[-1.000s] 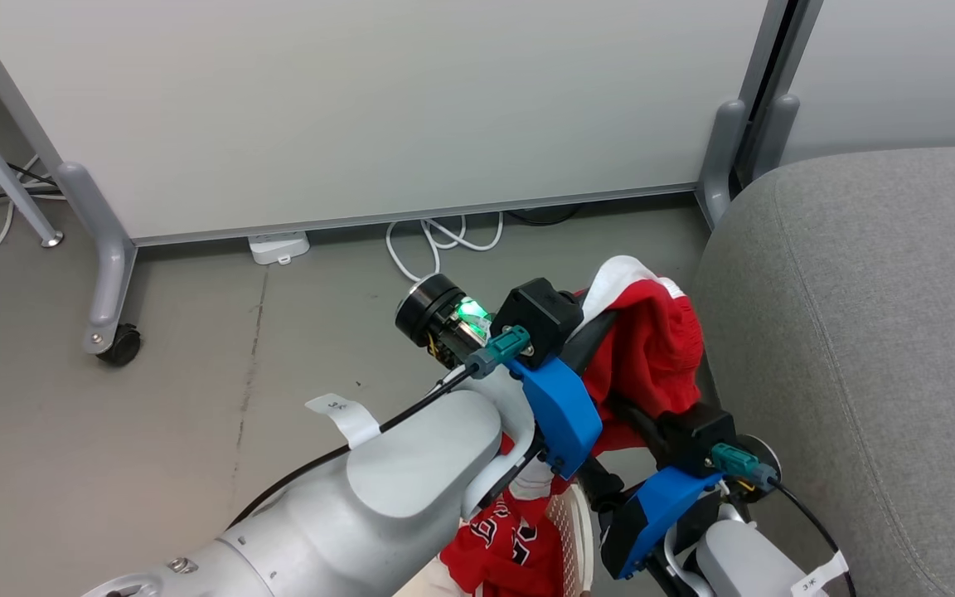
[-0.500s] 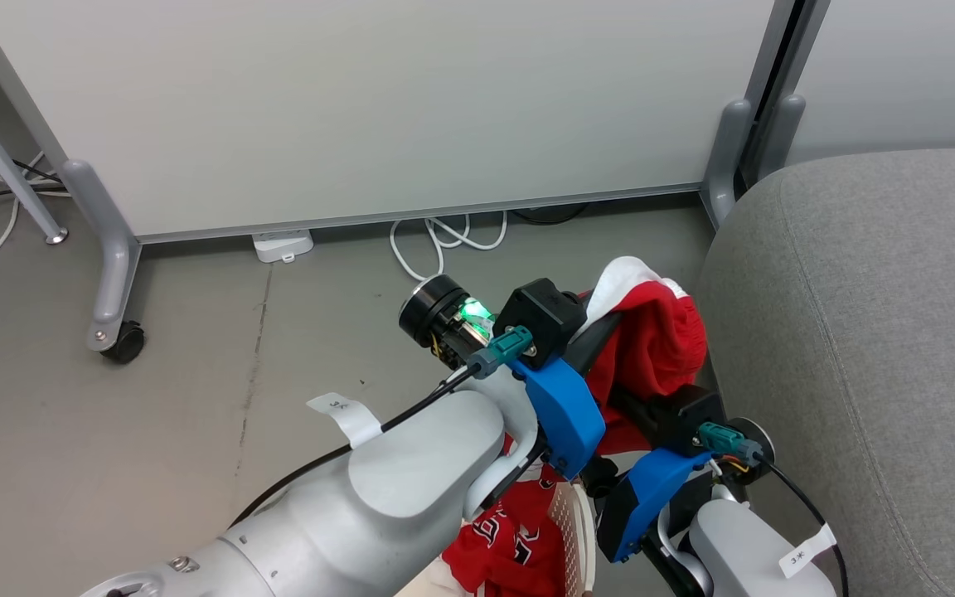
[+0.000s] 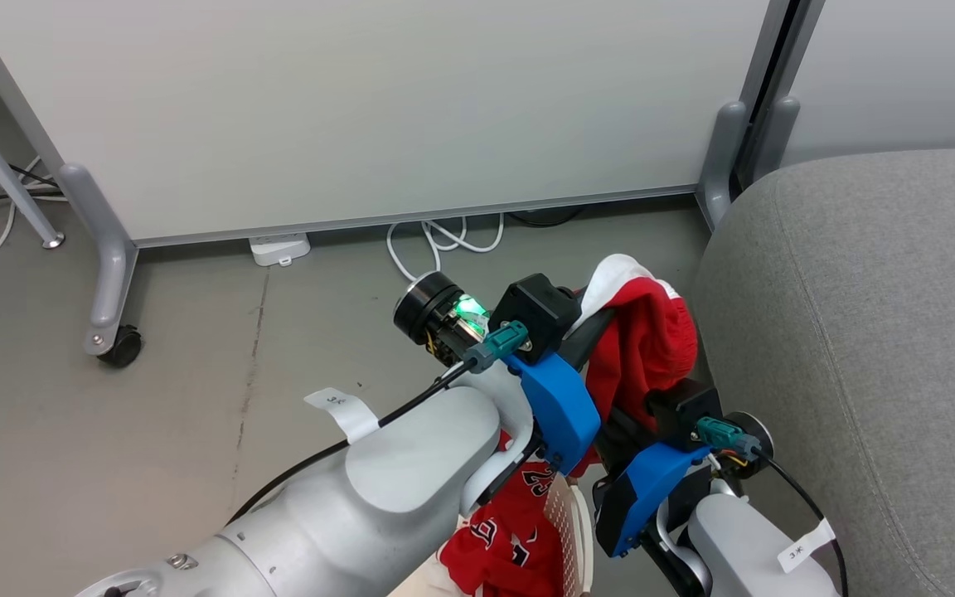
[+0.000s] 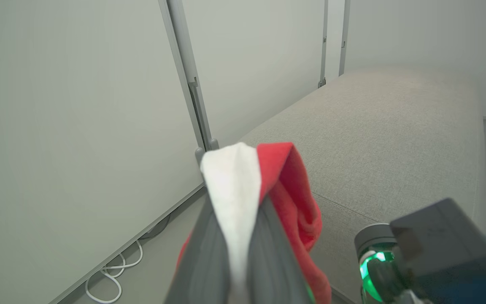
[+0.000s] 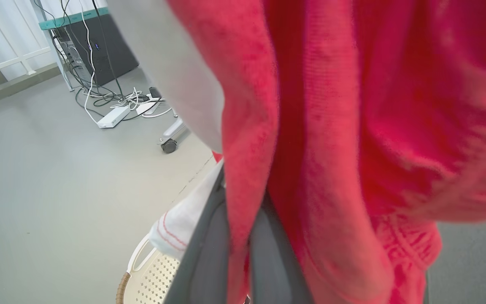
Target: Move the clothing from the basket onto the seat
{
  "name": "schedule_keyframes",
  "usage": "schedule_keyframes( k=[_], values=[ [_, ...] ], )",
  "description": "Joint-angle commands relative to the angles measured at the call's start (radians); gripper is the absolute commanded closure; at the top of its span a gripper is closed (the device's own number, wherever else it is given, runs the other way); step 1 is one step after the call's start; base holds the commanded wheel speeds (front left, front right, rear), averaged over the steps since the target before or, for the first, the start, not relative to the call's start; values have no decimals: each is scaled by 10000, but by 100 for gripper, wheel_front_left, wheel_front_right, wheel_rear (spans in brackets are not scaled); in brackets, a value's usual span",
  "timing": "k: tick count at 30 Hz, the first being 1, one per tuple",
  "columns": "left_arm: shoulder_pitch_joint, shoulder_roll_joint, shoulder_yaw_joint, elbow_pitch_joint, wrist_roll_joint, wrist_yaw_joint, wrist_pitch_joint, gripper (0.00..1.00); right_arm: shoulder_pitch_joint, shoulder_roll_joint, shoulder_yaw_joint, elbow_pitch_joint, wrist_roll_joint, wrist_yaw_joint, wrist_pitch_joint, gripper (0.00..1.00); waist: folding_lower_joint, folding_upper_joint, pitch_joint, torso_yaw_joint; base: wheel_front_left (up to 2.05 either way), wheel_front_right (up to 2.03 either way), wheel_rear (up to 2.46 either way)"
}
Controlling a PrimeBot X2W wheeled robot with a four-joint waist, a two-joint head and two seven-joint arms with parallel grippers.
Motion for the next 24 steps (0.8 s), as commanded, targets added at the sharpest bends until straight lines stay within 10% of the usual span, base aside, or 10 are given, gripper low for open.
schedule_keyframes(
  k=[1,18,23,24],
  values=[
    [-97,-1,-20,39,-54,0,-51,100,-44,-22,-53,-69,-82,5,-53,100,0,0,-5,-9,0,0,0],
    [-67,1,-48,183,-124,-11,-51,96,158,-22,-193,-244,-214,5,-55,100,0,0,-60,-97,0,0,0],
    [-61,-1,-32,113,-83,85,-51,5,174,-22,-255,-241,-265,5,-55,100,0,0,-80,-116,0,0,0],
    [-57,-1,-9,87,-60,93,-51,0,175,-22,-267,-240,-274,5,-55,100,0,0,-82,-120,0,0,0]
  ],
)
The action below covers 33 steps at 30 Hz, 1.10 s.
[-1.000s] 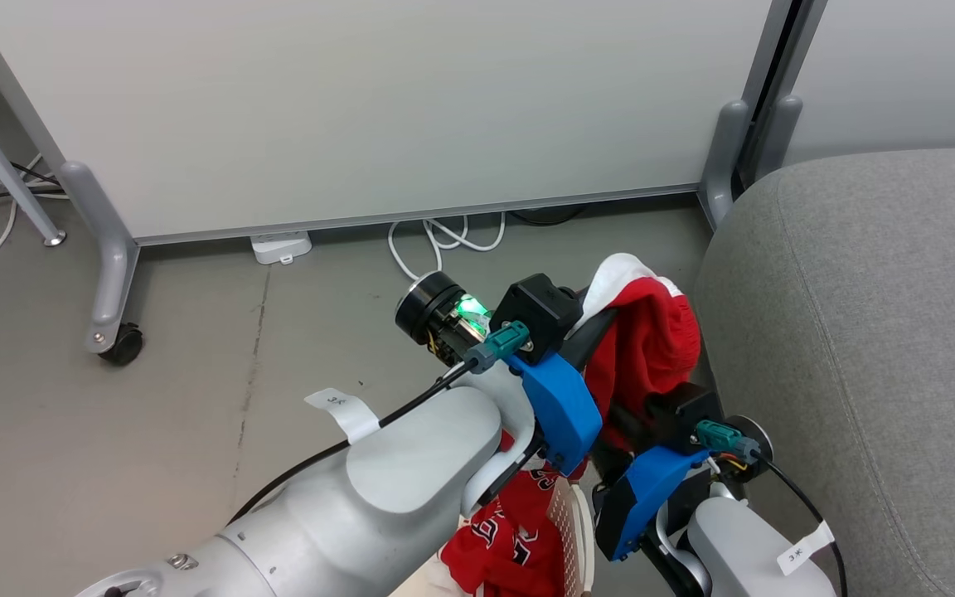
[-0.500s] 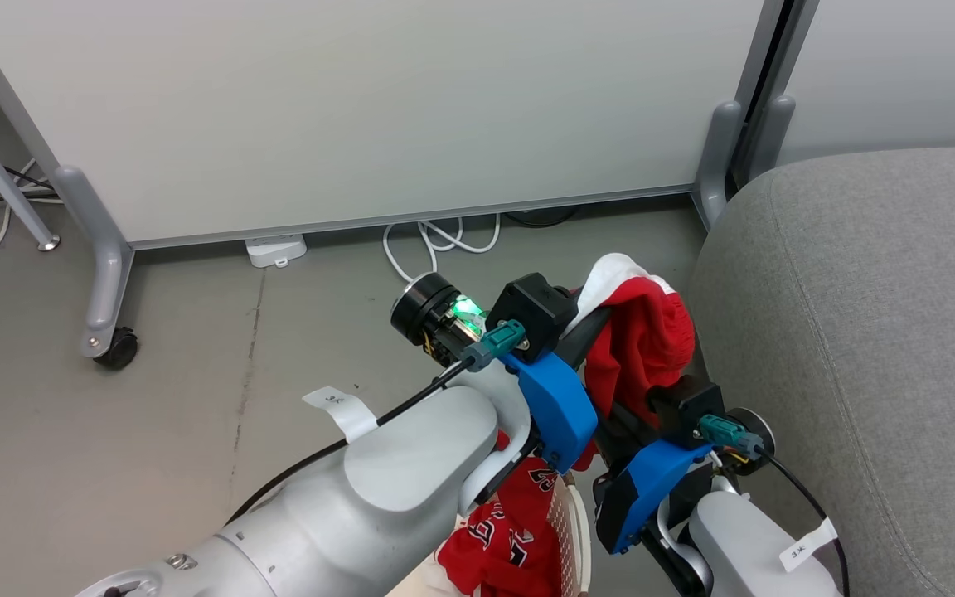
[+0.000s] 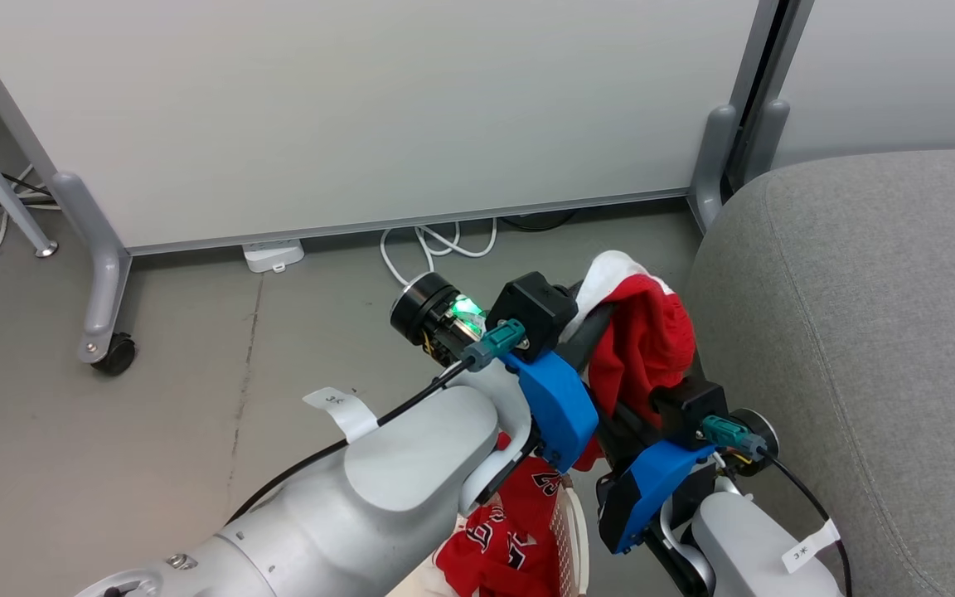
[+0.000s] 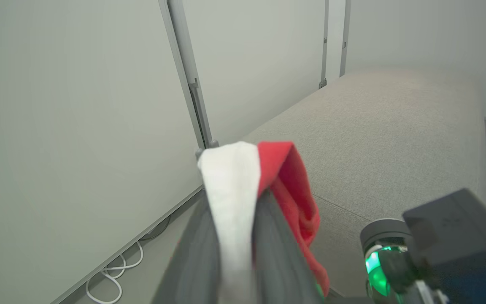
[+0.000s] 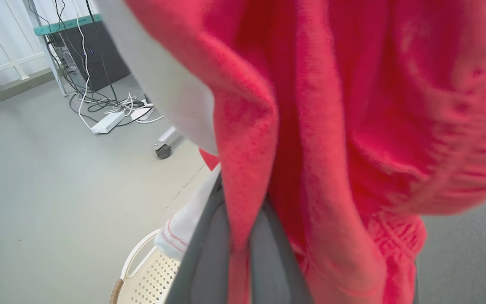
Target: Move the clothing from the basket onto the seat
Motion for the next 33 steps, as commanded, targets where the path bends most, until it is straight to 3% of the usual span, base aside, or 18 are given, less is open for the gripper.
schedule_keyframes(
  k=[1,17,25,33],
  values=[
    [-47,-1,42,-32,40,64,-51,0,101,-22,-28,-49,-37,5,-53,100,0,0,-3,-3,0,0,0],
    [477,1,879,-138,601,89,-50,0,175,-21,-208,-67,-283,5,-54,100,0,0,-181,-9,0,0,0],
    [1389,321,2170,-658,1627,92,-48,0,289,-21,-529,-356,-449,5,-53,100,0,0,-228,5,0,0,0],
    [3128,865,4000,-2010,2921,247,-48,0,417,-19,-881,-875,-721,5,-50,100,0,0,-194,-34,0,0,0]
  ],
)
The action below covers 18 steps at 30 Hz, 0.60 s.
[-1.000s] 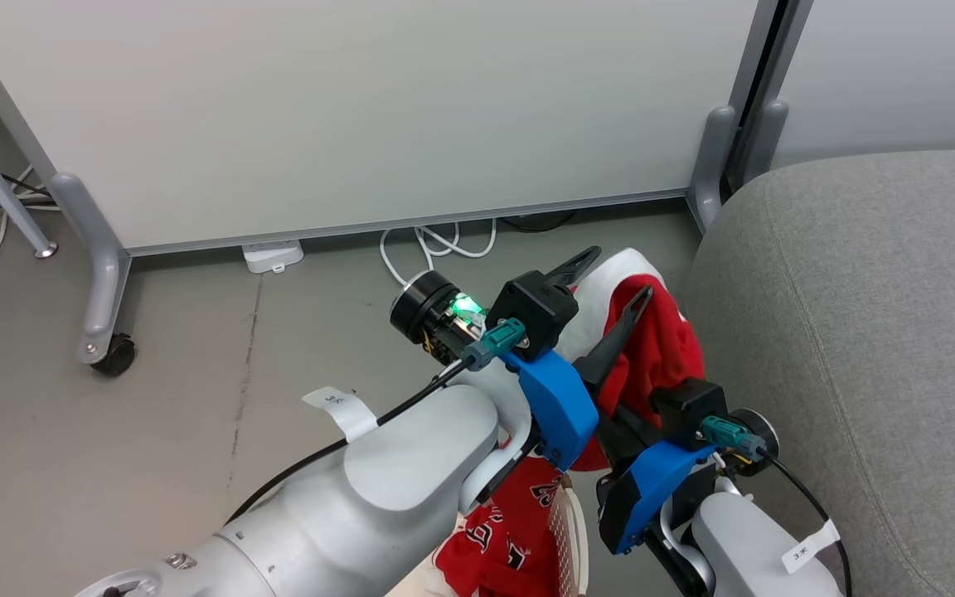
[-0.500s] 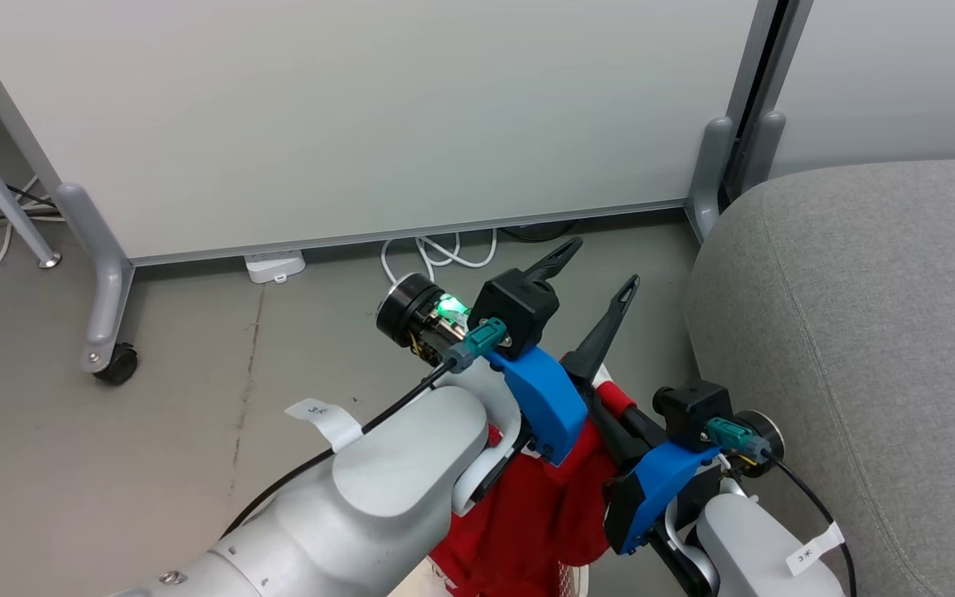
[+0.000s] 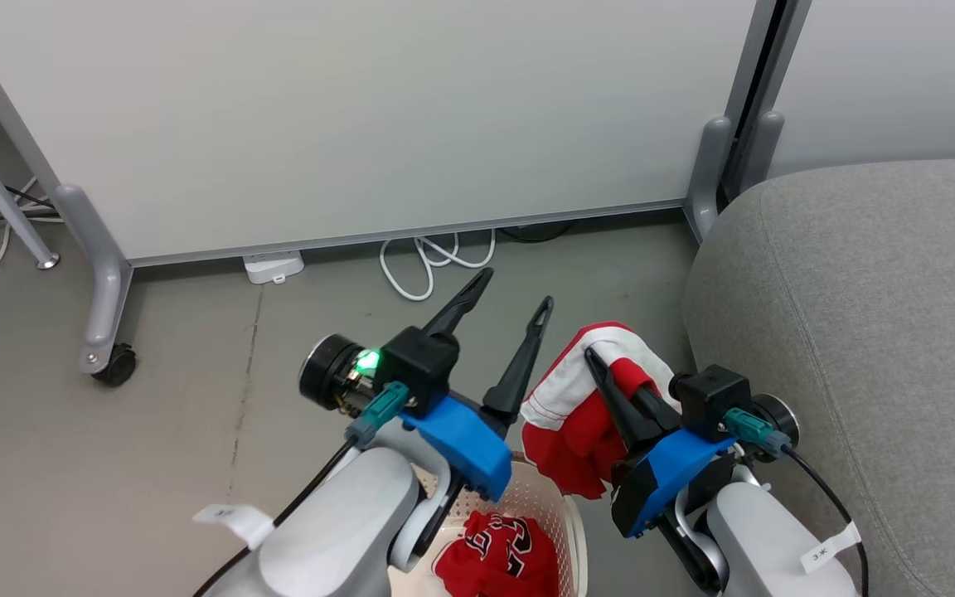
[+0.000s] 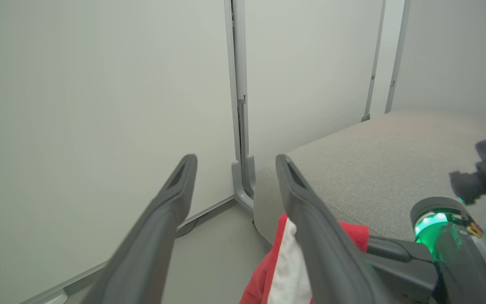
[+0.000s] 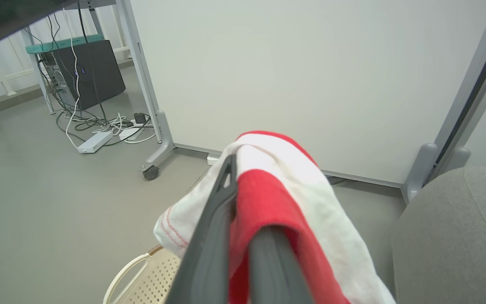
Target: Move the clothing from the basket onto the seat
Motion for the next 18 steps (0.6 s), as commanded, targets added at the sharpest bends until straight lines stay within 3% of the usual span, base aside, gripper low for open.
schedule_keyframes(
  k=[1,8,18],
  values=[
    [430,140,343,-242,252,61,-45,0,171,-16,-63,-126,-55,5,-42,100,0,-1,11,-23,0,0,0],
    [2100,455,1701,-908,1350,-122,-38,0,298,-17,-243,-489,-249,5,-43,100,0,-1,46,-146,0,0,0],
    [3654,265,3274,-1057,2228,-477,-38,0,659,-17,-475,-987,-678,5,-43,100,0,-1,116,-253,0,0,0]
  ],
)
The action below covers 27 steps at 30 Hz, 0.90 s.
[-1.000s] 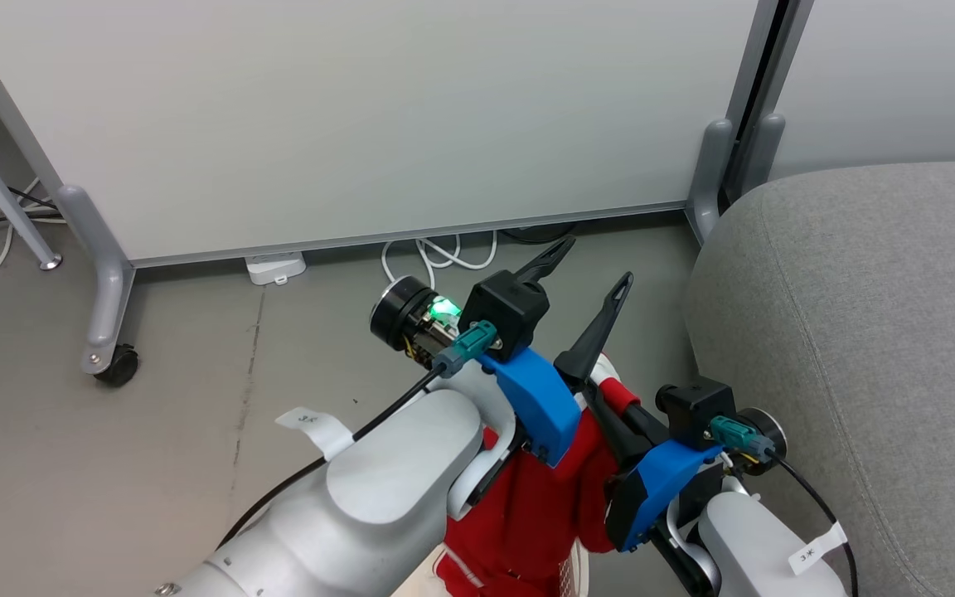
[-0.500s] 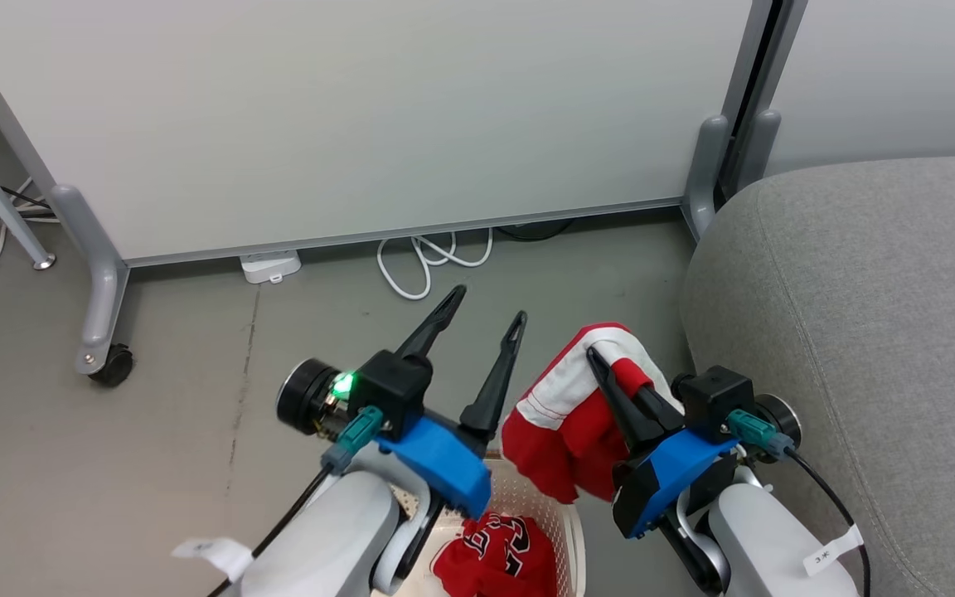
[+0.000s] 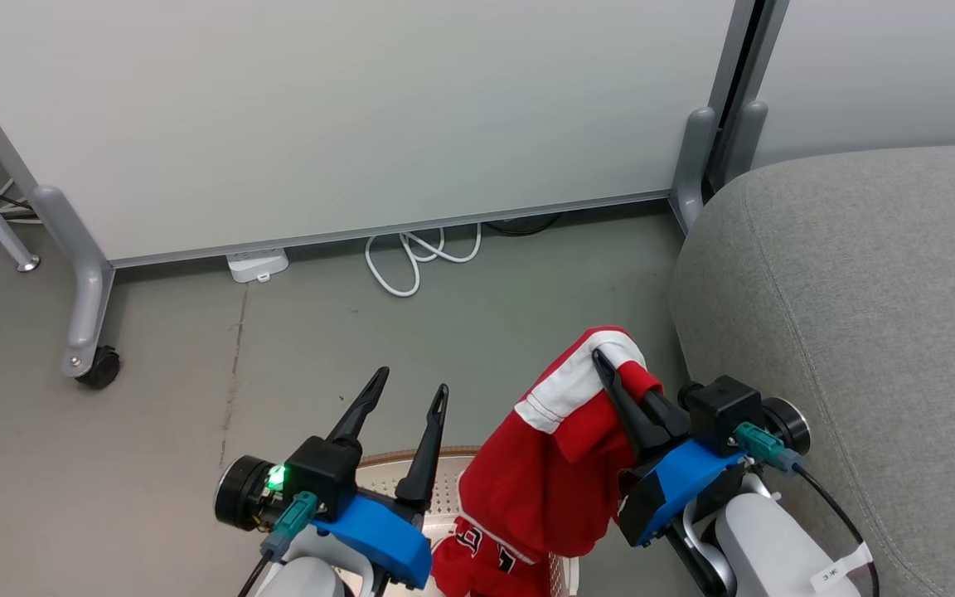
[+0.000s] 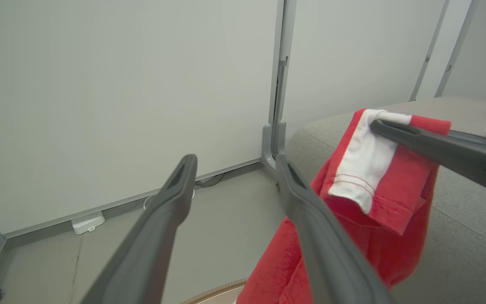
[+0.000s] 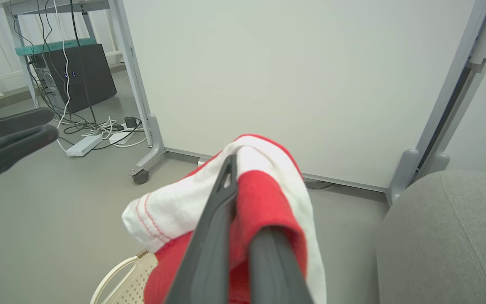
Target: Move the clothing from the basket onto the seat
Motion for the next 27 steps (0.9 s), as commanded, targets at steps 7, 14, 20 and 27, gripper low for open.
schedule_keyframes(
  k=[7,14,20,27],
  values=[
    [693,-212,1060,-266,607,-277,-31,0,243,-17,-223,-157,-228,5,-39,100,0,0,57,-52,0,0,0],
    [778,-437,1567,-324,1033,-513,-31,0,269,-19,-310,-213,-232,5,-13,100,0,0,104,-110,0,0,0],
    [795,-642,1871,-337,1326,-739,-31,0,253,-19,-357,-243,-175,5,-13,100,0,0,163,-366,0,0,0],
    [715,-805,2066,-327,1569,-938,-31,0,201,-19,-333,-371,-107,5,-20,100,0,0,328,-1027,0,0,0]
  ],
)
